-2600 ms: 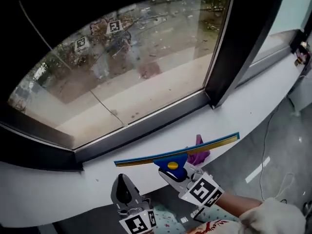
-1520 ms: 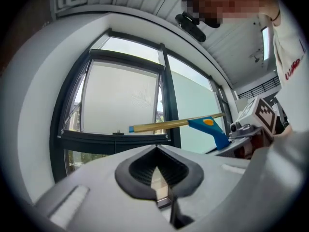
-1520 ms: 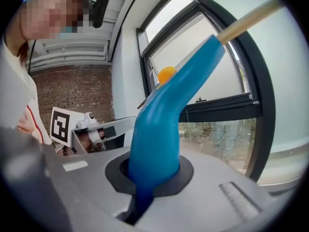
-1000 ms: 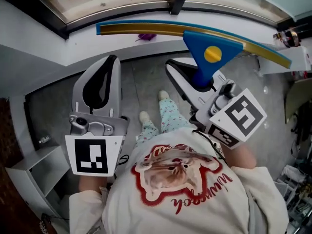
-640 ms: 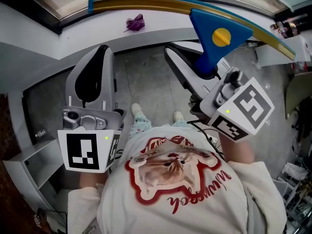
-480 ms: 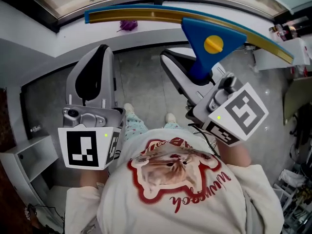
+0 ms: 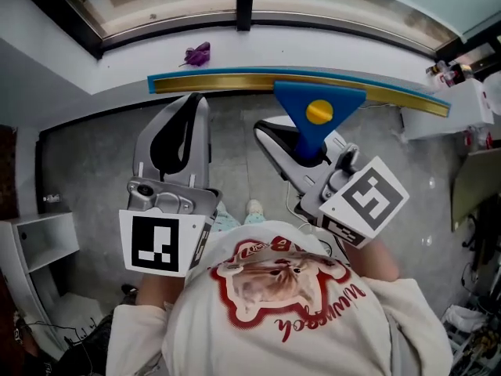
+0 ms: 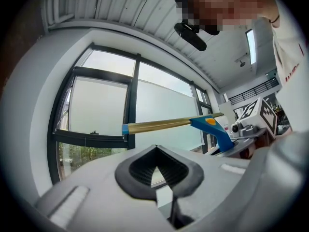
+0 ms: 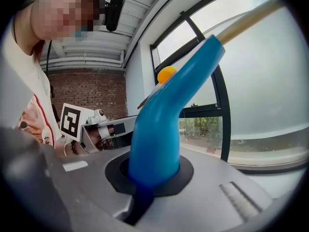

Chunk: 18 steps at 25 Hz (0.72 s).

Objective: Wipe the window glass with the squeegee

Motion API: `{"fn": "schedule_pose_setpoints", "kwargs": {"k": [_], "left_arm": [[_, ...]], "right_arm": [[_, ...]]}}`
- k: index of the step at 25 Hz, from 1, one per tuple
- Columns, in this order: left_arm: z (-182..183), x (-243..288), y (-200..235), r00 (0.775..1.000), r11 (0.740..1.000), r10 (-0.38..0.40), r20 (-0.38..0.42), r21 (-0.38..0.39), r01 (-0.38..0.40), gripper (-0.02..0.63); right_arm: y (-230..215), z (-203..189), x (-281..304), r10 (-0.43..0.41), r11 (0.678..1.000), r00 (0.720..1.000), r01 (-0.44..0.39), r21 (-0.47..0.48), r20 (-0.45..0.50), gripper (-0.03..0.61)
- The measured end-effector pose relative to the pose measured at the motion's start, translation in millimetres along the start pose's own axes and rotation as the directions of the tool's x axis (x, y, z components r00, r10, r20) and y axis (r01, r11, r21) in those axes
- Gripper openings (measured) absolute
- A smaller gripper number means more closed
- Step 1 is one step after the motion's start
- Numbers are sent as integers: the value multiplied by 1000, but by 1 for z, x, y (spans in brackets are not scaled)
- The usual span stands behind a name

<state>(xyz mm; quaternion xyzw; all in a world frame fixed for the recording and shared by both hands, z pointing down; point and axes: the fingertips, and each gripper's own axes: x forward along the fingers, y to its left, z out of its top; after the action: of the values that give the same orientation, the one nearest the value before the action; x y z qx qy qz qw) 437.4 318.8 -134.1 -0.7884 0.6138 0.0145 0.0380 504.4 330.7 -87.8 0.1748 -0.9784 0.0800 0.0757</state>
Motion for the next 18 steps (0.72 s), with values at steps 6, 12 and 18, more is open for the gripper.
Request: {"fn": "schedule_pose_setpoints", "kwargs": {"k": [6,12,18], "left_arm": [[0,-20,-16,999,999,-34,-22,-1,34,2],[-8,-51,-15,998,999,-49,-27,6,49,2],[-1,-58,-12,998,998,-53,-24,14,54,2]], "right_arm": [[21,-13,-13,12,999,1000,-11,47,-21,28],[52,-22,-9,16,999,1000,-15,37,-25,26],[56,-18,-8,-21,998,998,24,52,-57,26]]}}
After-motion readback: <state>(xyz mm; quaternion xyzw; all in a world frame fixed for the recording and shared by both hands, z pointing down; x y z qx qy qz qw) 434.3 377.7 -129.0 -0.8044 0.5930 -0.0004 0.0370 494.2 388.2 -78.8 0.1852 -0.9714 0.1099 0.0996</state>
